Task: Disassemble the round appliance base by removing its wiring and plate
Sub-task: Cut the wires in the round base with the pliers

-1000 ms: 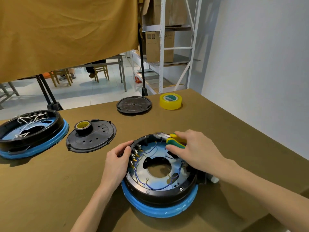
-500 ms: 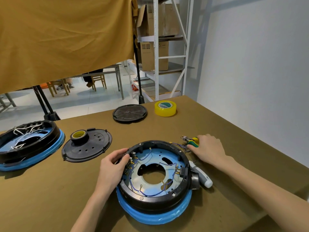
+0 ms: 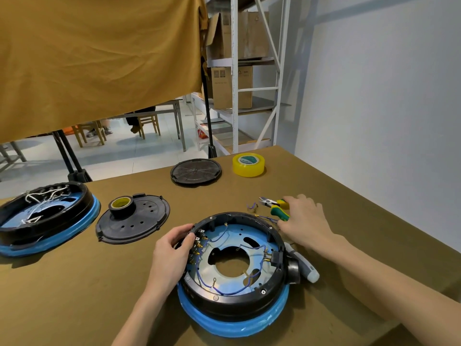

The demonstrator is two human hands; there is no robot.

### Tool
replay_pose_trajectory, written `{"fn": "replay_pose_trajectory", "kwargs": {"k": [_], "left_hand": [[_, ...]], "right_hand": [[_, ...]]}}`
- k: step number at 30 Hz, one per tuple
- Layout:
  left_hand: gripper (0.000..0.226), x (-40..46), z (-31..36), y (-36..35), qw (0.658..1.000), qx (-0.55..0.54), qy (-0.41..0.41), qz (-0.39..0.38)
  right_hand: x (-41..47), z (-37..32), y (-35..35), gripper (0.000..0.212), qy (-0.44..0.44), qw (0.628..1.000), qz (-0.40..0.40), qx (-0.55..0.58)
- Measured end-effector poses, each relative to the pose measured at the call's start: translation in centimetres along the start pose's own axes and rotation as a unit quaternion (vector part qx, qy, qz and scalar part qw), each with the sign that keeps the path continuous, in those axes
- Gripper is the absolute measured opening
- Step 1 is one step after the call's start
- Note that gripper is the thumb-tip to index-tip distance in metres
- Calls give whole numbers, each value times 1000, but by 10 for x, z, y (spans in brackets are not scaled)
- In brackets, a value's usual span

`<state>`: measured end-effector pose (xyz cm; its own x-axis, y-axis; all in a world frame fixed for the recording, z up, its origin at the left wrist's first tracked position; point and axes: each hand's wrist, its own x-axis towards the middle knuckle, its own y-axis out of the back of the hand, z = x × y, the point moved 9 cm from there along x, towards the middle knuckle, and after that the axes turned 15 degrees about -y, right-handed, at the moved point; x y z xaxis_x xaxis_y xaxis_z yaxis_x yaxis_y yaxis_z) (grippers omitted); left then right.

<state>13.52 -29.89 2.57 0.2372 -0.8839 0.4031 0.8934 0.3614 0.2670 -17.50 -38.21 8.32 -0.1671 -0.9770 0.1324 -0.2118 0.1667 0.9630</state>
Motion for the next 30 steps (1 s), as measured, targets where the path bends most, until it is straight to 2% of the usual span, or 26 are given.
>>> {"fn": "replay_pose_trajectory", "kwargs": {"k": [3,5,7,10,13,15,18,22,25,30], "left_hand": [[26,1,1,0,1000,6,-1,-4],[29,2,2,0,1000,10,-1,-8],[29,3,3,1,1000,16,-1,-14],[29,5,3,4,999,22,1,-24],[28,11,4,9,999,29,-2,-37],[28,15,3,10,998,34,-4,-44],[27,16,0,11,999,23,-2,-31],[26,12,-5,9,1000,-4,6,-15],[26,13,-7,10,1000,-5,4,-19],[26,11,-7,8,1000,-7,-2,-16]], "right_hand": [[-18,-21,8,64,40,988,-64,135],[-31,-37,11,65,72,980,-86,166],[-44,-53,11,64,118,981,-77,132],[-63,-75,3,68,210,977,-31,1],[-69,-86,-3,69,239,970,-12,-44],[-61,-83,3,64,213,977,-1,0],[-27,-55,17,56,97,992,31,75],[16,-9,1,52,-40,998,38,35],[31,9,-26,50,-69,997,17,-7],[44,17,-52,51,-58,998,-21,-32]]}}
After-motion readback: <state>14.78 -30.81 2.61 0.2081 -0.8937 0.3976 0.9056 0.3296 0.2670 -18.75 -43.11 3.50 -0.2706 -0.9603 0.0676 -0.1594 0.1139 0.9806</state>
